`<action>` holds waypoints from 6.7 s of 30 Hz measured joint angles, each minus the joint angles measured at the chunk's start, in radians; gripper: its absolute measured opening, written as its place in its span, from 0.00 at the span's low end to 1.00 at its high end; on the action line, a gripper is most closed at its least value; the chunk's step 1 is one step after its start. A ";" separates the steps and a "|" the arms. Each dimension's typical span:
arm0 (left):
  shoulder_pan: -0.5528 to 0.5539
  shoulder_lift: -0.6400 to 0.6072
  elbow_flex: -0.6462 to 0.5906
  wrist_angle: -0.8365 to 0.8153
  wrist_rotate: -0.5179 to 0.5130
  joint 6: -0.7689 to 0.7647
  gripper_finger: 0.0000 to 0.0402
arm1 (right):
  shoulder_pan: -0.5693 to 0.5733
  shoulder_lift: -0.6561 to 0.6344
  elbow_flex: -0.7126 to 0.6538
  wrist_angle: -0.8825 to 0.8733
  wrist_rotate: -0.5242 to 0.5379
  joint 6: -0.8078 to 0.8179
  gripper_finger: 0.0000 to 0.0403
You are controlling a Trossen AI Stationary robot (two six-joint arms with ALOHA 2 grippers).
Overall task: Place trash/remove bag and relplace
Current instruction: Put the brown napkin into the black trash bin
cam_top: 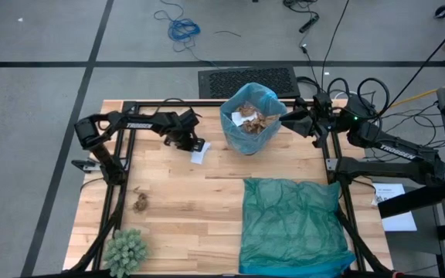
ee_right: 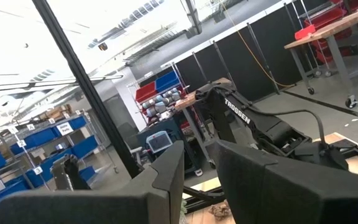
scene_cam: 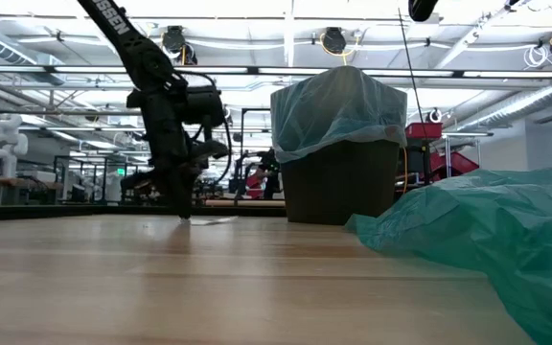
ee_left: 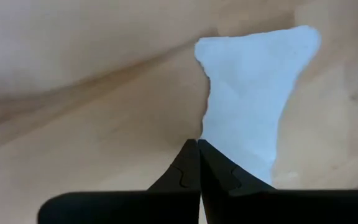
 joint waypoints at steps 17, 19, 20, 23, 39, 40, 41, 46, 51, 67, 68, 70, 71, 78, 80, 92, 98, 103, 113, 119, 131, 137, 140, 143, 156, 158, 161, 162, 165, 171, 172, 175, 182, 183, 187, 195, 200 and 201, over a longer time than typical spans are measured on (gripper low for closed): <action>-0.008 -0.117 0.002 -0.044 0.070 -0.082 0.02 | 0.000 0.000 0.000 0.000 0.000 -0.018 0.21; -0.005 -0.117 0.002 -0.055 0.038 -0.105 0.06 | 0.000 0.000 0.000 0.000 0.000 -0.019 0.21; 0.000 -0.117 0.002 -0.063 0.028 -0.107 0.09 | 0.000 0.000 0.000 0.000 0.000 -0.018 0.21; 0.009 -0.117 0.002 -0.067 0.021 -0.107 0.18 | 0.000 0.000 0.000 0.000 0.000 -0.018 0.21; 0.022 0.032 0.002 0.013 0.103 -0.029 0.32 | 0.000 0.000 0.000 0.000 -0.003 0.001 0.21; 0.022 0.032 0.002 0.019 0.110 -0.029 0.32 | 0.000 0.000 0.000 0.000 -0.003 0.001 0.21; 0.022 0.032 0.002 0.028 0.120 -0.029 0.33 | 0.000 0.000 0.000 0.000 -0.003 0.001 0.21; 0.022 0.033 0.002 0.036 0.131 -0.029 0.33 | 0.000 0.000 0.000 0.000 -0.003 -0.005 0.21; 0.021 0.033 0.002 0.036 0.130 -0.029 0.33 | 0.000 0.000 0.000 0.000 -0.002 -0.009 0.21; 0.000 0.080 0.005 0.097 0.163 -0.050 0.31 | 0.000 0.000 0.000 0.000 -0.001 -0.015 0.21; 0.000 0.080 0.005 0.097 0.161 -0.050 0.30 | 0.000 0.000 0.000 0.000 -0.001 -0.016 0.21; -0.001 0.081 0.004 0.097 0.150 -0.050 0.27 | 0.000 0.000 0.000 0.000 -0.001 -0.016 0.21; -0.001 0.081 0.004 0.097 0.142 -0.050 0.25 | 0.000 0.000 0.000 0.000 -0.001 -0.016 0.21; -0.025 0.088 0.002 0.101 0.049 -0.030 0.02 | 0.000 0.000 0.000 0.000 -0.001 -0.020 0.21; -0.034 0.088 0.003 0.105 0.037 -0.029 0.01 | 0.000 0.000 0.000 0.000 -0.001 -0.020 0.21; -0.048 -0.026 0.000 0.024 0.006 -0.052 0.00 | 0.000 0.000 0.000 0.000 -0.001 -0.035 0.21; -0.072 -0.198 0.001 -0.008 0.004 -0.060 0.00 | 0.000 0.000 0.000 0.000 0.004 -0.044 0.21; -0.108 -0.361 0.054 -0.006 -0.054 -0.110 0.00 | 0.000 0.000 0.000 0.000 0.007 -0.059 0.21; -0.125 -0.433 0.344 0.233 -0.170 -0.085 0.00 | -0.002 0.000 0.000 0.000 0.037 -0.082 0.21; -0.125 -0.304 0.561 0.253 -0.172 0.012 0.00 | -0.002 0.000 0.000 0.000 0.039 -0.087 0.21; -0.125 0.042 0.782 0.077 -0.053 0.097 0.00 | -0.001 0.000 0.000 0.004 0.038 -0.085 0.21; -0.125 0.095 0.785 -0.012 -0.065 0.164 0.00 | -0.001 0.000 0.000 0.008 0.035 -0.078 0.21; -0.127 0.102 0.785 0.011 -0.068 0.190 0.02 | -0.001 0.000 0.000 0.008 0.035 -0.078 0.21; -0.127 0.102 0.786 0.040 -0.068 0.222 0.07 | -0.001 0.000 0.000 0.008 0.035 -0.082 0.21; -0.109 0.079 0.825 0.089 -0.012 0.244 0.42 | -0.001 0.000 0.000 0.008 0.035 -0.086 0.21; -0.109 0.060 0.874 0.026 -0.012 0.302 0.42 | -0.001 0.000 0.000 0.008 0.035 -0.086 0.21; -0.124 0.034 0.985 -0.171 -0.035 0.392 0.43 | -0.001 0.000 0.000 0.008 0.035 -0.083 0.21; -0.131 0.028 1.029 -0.250 -0.056 0.418 0.43 | -0.001 0.000 0.000 0.009 0.035 -0.075 0.21; -0.165 0.024 1.155 -0.516 -0.145 0.472 0.43 | -0.001 0.000 0.000 0.009 0.035 -0.063 0.21; -0.259 0.023 1.326 -1.033 -0.173 0.420 0.43 | -0.001 0.000 0.000 0.008 0.035 -0.061 0.21; -0.278 0.023 1.331 -1.084 -0.162 0.399 0.43 | -0.001 0.000 0.000 0.008 0.035 -0.064 0.21; -0.334 -0.004 1.298 -1.057 -0.075 0.307 0.43 | -0.001 0.008 0.000 0.009 0.035 -0.067 0.21; -0.450 -0.007 1.234 -1.061 -0.102 0.205 0.43 | -0.001 0.028 0.000 0.017 0.030 -0.060 0.21; -0.460 -0.006 1.206 -1.062 -0.130 0.203 0.43 | -0.001 0.030 0.000 0.016 0.030 -0.058 0.21; -0.477 -0.037 1.069 -1.064 -0.199 0.178 0.43 | -0.001 0.031 0.000 0.026 0.028 -0.055 0.21; -0.448 -0.267 0.629 -1.073 -0.185 0.061 0.31 | -0.001 0.030 0.000 0.039 0.001 -0.035 0.21; -0.447 -0.370 0.477 -0.915 -0.134 -0.026 0.22 | -0.001 0.030 0.000 0.039 0.000 -0.041 0.21; -0.452 -0.372 0.459 -0.885 -0.133 -0.026 0.21 | -0.001 0.031 0.000 0.039 0.000 -0.043 0.21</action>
